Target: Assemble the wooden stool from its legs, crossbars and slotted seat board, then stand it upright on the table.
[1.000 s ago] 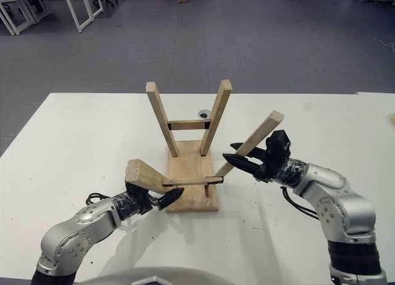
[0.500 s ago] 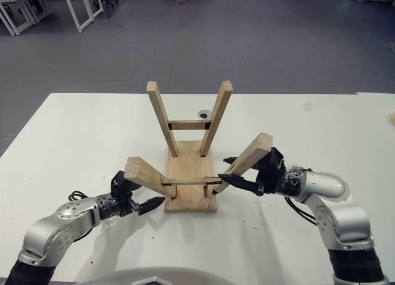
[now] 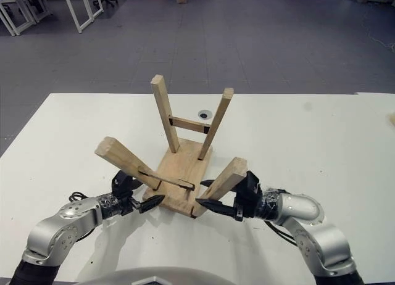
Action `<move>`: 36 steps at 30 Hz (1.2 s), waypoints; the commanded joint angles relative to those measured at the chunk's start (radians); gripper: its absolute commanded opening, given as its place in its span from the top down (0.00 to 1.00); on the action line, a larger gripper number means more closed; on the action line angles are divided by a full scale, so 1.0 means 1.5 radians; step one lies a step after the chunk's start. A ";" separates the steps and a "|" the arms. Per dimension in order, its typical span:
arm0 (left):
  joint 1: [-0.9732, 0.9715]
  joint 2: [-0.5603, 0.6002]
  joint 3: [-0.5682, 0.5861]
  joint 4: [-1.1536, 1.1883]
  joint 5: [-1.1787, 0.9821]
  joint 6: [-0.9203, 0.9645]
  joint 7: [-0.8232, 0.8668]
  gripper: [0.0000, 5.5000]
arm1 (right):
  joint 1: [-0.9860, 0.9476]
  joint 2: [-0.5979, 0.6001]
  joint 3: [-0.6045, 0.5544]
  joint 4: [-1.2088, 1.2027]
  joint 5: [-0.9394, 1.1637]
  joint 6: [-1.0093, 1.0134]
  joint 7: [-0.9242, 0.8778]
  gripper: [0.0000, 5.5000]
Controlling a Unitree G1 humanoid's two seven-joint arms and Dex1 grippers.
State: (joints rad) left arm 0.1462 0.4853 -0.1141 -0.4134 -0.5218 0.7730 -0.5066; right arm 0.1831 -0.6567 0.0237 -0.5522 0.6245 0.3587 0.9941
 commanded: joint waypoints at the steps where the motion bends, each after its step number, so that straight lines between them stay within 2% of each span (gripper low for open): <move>1: -0.006 0.013 0.007 0.006 0.013 0.002 -0.005 0.00 | -0.047 0.001 -0.016 -0.018 0.008 0.008 -0.026 0.63; 5: 0.000 0.012 0.005 0.011 0.021 -0.002 -0.006 0.00 | -0.092 0.003 -0.028 -0.048 0.033 0.027 -0.053 0.63; 8: -0.003 0.006 -0.001 0.013 0.027 -0.002 -0.005 0.00 | -0.077 0.011 -0.005 -0.060 0.021 0.020 -0.063 0.63; 20: -0.015 0.009 -0.006 0.013 0.030 0.004 -0.017 0.00 | 0.001 0.058 0.079 0.079 -0.141 -0.153 -0.061 0.63; 26: -0.013 0.004 -0.007 0.010 0.033 0.005 -0.015 0.00 | 0.000 0.047 0.082 0.086 -0.153 -0.176 -0.057 0.63; 30: -0.012 -0.003 -0.009 0.008 0.034 0.007 -0.010 0.00 | 0.017 0.026 0.114 0.067 -0.211 -0.208 -0.051 0.63; 33: -0.010 -0.009 -0.012 0.007 0.035 0.007 -0.005 0.00 | 0.019 0.017 0.135 0.051 -0.239 -0.194 -0.068 0.63; 36: -0.007 -0.015 -0.013 0.006 0.035 0.006 -0.001 0.00 | 0.010 0.023 0.129 0.032 -0.196 -0.111 -0.099 0.63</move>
State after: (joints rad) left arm 0.1410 0.4681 -0.1252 -0.3976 -0.4853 0.7773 -0.5194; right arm 0.1869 -0.6021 0.2066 -0.5191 0.3184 0.0727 0.8548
